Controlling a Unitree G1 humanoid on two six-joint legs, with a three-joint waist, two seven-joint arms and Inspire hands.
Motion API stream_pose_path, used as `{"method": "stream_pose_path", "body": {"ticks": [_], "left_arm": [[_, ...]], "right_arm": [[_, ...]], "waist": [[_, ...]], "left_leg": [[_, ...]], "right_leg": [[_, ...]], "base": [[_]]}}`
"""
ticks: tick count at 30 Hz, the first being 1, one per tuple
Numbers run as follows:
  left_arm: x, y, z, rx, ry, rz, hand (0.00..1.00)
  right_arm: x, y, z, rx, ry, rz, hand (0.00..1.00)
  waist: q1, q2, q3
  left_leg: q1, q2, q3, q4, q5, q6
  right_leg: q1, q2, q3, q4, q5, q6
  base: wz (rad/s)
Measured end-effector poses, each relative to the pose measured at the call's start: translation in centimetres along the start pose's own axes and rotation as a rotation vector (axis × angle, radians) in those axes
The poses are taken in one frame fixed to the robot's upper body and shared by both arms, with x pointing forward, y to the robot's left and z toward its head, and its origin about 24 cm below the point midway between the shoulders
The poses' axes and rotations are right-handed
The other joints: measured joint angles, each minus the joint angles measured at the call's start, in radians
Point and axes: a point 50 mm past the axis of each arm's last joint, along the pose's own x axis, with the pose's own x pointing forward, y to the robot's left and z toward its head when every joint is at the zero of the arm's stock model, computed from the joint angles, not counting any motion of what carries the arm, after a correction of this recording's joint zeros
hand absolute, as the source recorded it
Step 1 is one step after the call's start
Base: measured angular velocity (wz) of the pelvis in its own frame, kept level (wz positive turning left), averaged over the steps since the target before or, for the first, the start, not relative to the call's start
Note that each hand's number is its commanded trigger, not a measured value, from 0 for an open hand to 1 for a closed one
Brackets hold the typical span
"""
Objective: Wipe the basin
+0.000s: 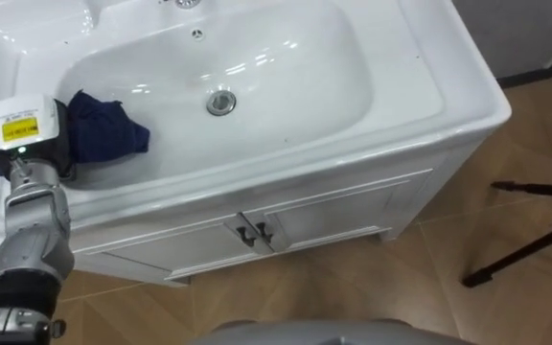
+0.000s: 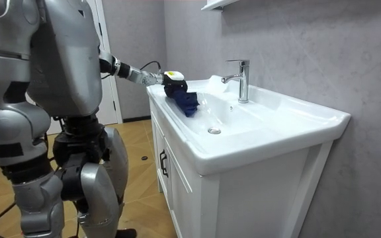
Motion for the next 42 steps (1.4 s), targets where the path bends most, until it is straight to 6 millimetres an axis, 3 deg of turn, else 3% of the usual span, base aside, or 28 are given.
{"method": "stream_pose_path", "body": {"ticks": [4,11,21,26,31,37,42], "left_arm": [[-1.3,0.1,-0.8,-0.057,0.02,0.017,1.0],[-1.3,0.5,-0.8,-0.163,0.045,0.025,1.0],[-1.9,0.8,-0.2,-0.329,0.056,0.05,1.0],[-2.1,1.1,1.1,-0.457,0.039,0.071,1.0],[-2.3,2.8,2.3,-0.641,0.002,0.197,1.0],[-2.4,3.1,2.3,-0.721,0.036,0.269,1.0],[-2.5,3.3,2.2,-0.758,0.051,0.304,1.0]], "right_arm": [[0.0,-0.2,0.2,0.019,-0.009,0.007,0.0],[0.0,-0.2,0.5,0.018,-0.022,0.013,0.0],[0.0,0.0,0.3,-0.018,-0.035,0.011,0.0],[0.0,0.0,0.1,-0.014,-0.039,0.011,0.0],[0.0,0.2,-0.1,-0.014,-0.046,0.033,0.0],[0.0,0.2,-0.5,-0.014,-0.035,0.036,0.0],[0.0,0.3,-0.8,-0.014,-0.026,0.047,0.0]], "waist": [[0.001,-0.002,0.0001],[0.003,-0.022,0.0061],[0.0,-0.035,0.0046],[-0.004,-0.034,0.0128],[-0.011,-0.047,0.0205],[-0.039,-0.063,0.0137],[-0.036,-0.063,0.0115]], "left_leg": [[0.003,0.0,-0.009,0.001,0.0,0.0],[0.016,-0.001,-0.011,0.002,0.0,0.0],[0.02,-0.007,-0.03,0.002,-0.004,-0.006],[0.033,-0.007,-0.032,0.002,-0.004,-0.007],[0.034,-0.007,-0.027,0.0,-0.004,-0.007],[0.035,-0.007,-0.021,-0.005,-0.004,-0.006],[0.039,-0.007,-0.017,-0.006,-0.004,-0.006]], "right_leg": [[0.0,0.0,0.0,0.0,0.0,0.0],[0.018,-0.001,-0.011,0.0,-0.003,0.0],[0.024,-0.005,-0.02,0.0,-0.005,0.008],[0.037,-0.004,-0.021,-0.001,-0.006,0.007],[0.035,-0.004,-0.014,0.0,-0.006,0.007],[0.037,-0.004,-0.007,0.001,-0.006,0.007],[0.037,-0.004,0.0,0.002,-0.006,0.007]], "base": [[0.01],[0.06],[0.07],[0.01],[-0.02],[-0.02],[-0.03]]}}
